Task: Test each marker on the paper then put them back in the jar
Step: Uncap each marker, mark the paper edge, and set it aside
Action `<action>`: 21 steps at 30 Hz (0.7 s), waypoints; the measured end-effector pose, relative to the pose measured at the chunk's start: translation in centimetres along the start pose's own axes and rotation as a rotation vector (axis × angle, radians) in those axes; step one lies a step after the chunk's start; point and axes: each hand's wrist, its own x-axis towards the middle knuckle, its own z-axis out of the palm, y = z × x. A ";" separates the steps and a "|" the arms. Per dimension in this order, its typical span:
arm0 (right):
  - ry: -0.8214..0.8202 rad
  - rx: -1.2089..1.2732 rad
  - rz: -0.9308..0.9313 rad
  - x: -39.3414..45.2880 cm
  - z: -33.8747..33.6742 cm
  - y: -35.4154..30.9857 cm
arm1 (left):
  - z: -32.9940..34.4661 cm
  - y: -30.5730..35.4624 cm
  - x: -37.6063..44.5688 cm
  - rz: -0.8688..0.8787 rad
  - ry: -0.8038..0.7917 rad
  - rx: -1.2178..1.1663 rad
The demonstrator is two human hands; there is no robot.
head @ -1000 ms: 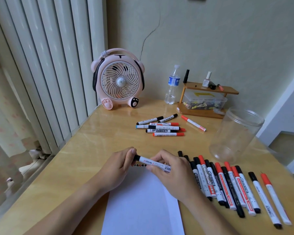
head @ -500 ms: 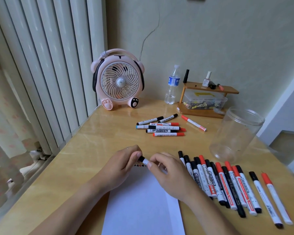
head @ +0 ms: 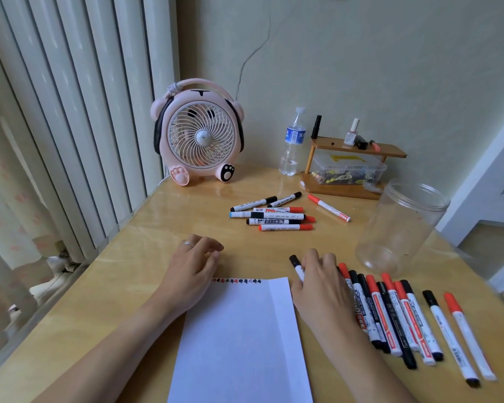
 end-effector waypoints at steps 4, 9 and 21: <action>-0.003 -0.031 0.033 0.1 -0.1 -0.5 | 0.1 0.1 0.1 -0.021 0.001 0.021; -0.048 -0.045 0.002 -0.2 0.5 -1.5 | -0.1 0.3 0.1 -0.055 -0.003 0.012; 0.072 0.055 -0.169 4.4 0.6 -2.1 | 0.1 0.6 0.1 -0.044 -0.013 0.015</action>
